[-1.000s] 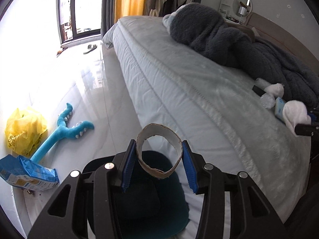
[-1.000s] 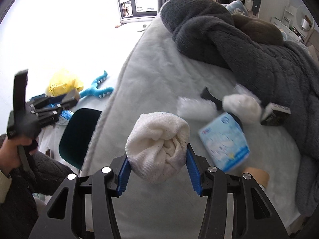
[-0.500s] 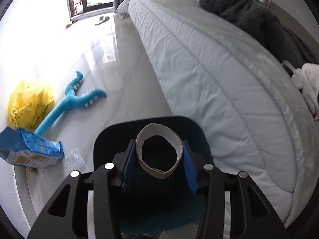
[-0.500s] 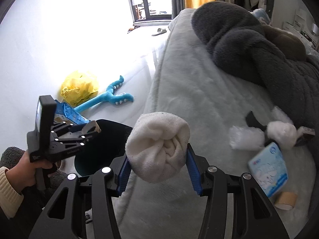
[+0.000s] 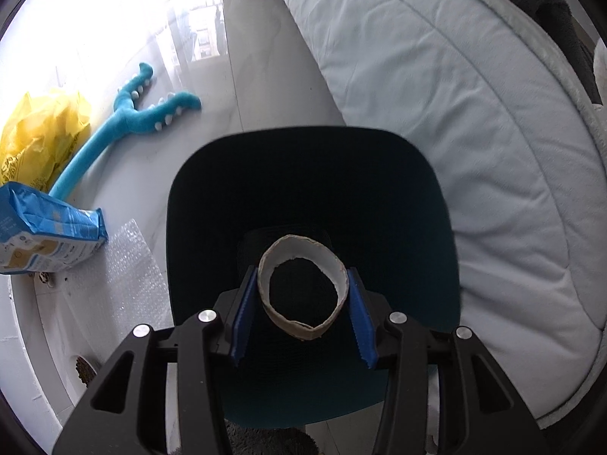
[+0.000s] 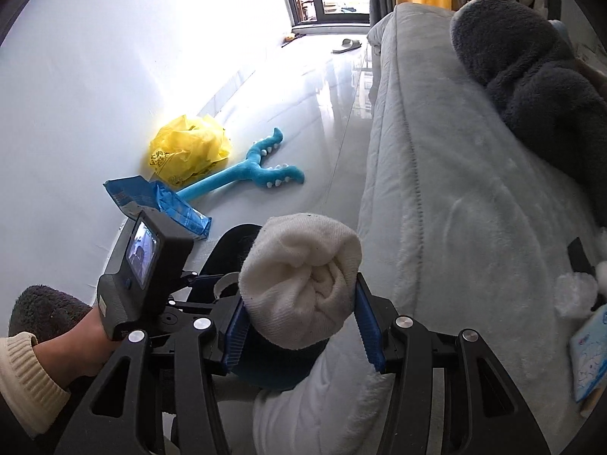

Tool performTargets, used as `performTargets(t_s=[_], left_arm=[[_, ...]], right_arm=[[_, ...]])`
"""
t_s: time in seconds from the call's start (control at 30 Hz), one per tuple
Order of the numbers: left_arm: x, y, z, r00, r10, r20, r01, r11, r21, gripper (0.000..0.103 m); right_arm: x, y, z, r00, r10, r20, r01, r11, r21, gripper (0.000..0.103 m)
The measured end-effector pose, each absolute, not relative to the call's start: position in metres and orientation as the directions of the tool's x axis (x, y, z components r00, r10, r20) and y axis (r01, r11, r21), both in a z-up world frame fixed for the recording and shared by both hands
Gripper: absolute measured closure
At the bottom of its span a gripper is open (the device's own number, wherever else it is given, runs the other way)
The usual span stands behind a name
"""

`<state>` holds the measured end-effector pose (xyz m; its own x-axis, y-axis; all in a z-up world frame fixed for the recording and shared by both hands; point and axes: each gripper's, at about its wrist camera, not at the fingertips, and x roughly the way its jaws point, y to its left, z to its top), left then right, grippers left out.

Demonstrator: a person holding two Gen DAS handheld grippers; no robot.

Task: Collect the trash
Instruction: 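Carry the sock over the teal bin and open the right tool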

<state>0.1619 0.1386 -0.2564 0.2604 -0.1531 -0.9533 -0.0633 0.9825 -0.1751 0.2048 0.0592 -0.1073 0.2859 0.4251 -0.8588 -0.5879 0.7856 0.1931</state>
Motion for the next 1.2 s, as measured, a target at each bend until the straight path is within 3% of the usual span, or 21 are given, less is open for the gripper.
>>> performTargets(t_s=[0.3, 0.37, 0.43, 0.63, 0.77, 1.2], left_arm=[[0.157, 0.150, -0.267, 0.201, -0.181, -0.963, -0.092, 0.975, -0.203, 0.053], [0.155, 0.154, -0.267, 0.201, -0.187, -0.962, -0.094, 0.973, -0.209, 0.050], [0.153, 0.159, -0.264, 0.211, -0.200, -0.957, -0.098, 0.970, -0.224, 0.041], [0.146, 0.174, -0.250, 0.270, -0.215, -0.939, -0.104, 0.963, -0.250, 0.033], [0.141, 0.184, -0.236, 0.336, -0.186, -0.923, -0.104, 0.967, -0.232, 0.028], [0.129, 0.214, -0.186, 0.546, -0.036, -0.837, -0.132, 0.983, -0.129, 0.028]], right_arm=[[0.196, 0.106, -0.151, 0.201, 0.345, -0.917, -0.606, 0.779, 0.160, 0.051], [0.196, 0.112, -0.160, 0.182, 0.334, -0.925, -0.600, 0.783, 0.164, 0.051], [0.198, 0.115, -0.168, 0.166, 0.324, -0.931, -0.593, 0.788, 0.168, 0.051], [0.204, 0.126, -0.190, 0.133, 0.293, -0.947, -0.569, 0.805, 0.169, 0.051], [0.204, 0.136, -0.206, 0.110, 0.269, -0.957, -0.566, 0.808, 0.162, 0.051], [0.198, 0.158, -0.253, 0.039, 0.202, -0.979, -0.580, 0.802, 0.142, 0.051]])
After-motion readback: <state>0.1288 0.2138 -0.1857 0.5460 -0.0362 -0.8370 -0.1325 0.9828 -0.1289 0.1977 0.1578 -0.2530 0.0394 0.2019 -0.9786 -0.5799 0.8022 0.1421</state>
